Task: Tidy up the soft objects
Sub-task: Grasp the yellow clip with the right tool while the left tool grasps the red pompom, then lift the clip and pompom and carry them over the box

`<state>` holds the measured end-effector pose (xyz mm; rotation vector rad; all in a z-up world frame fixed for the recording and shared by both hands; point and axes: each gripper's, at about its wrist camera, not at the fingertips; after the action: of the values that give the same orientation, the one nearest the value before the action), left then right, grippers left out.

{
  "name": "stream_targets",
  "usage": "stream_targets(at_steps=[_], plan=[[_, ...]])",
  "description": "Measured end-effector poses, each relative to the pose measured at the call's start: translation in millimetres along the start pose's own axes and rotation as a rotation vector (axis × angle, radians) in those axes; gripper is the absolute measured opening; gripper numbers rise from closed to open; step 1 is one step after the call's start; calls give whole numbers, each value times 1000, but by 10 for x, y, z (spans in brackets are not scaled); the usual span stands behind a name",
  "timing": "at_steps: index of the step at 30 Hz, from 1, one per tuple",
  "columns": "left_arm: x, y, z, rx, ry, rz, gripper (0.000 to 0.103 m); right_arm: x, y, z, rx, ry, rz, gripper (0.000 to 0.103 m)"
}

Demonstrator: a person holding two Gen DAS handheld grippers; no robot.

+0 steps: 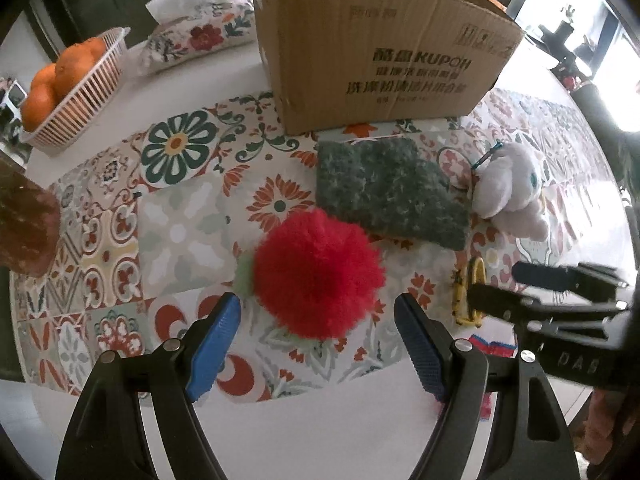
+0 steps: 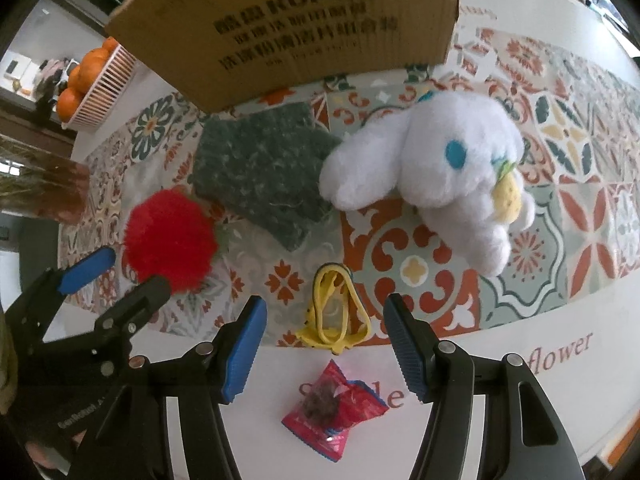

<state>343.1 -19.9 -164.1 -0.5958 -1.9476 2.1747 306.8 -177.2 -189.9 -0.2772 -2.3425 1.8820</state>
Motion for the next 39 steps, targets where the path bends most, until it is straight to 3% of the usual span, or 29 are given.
stream_targets(at_steps=[12,24,31,39], plan=[[-214,369,-73,6,-65,-55,78,-92,309,4,20,25,-46,61],[-372,602,-119,3,-109,-94,55,-135,401,-81,33,7,-52,39],[-312,635,-90,-10,-113,-69,41,-88,374,-38,20,-2,-33,34],[-31,495,-98,0,-109,-37,38,-33,338,27,-8,-15,-8,34]])
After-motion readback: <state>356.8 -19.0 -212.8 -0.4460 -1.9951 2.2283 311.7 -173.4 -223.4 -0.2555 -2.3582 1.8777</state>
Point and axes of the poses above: each gripper's, at about its wrist camera, not at the fingertips, and y roughly the way its jaws point, z to its right, x to its underside, and after that the axes turned 5 degrees about -z, right-handed
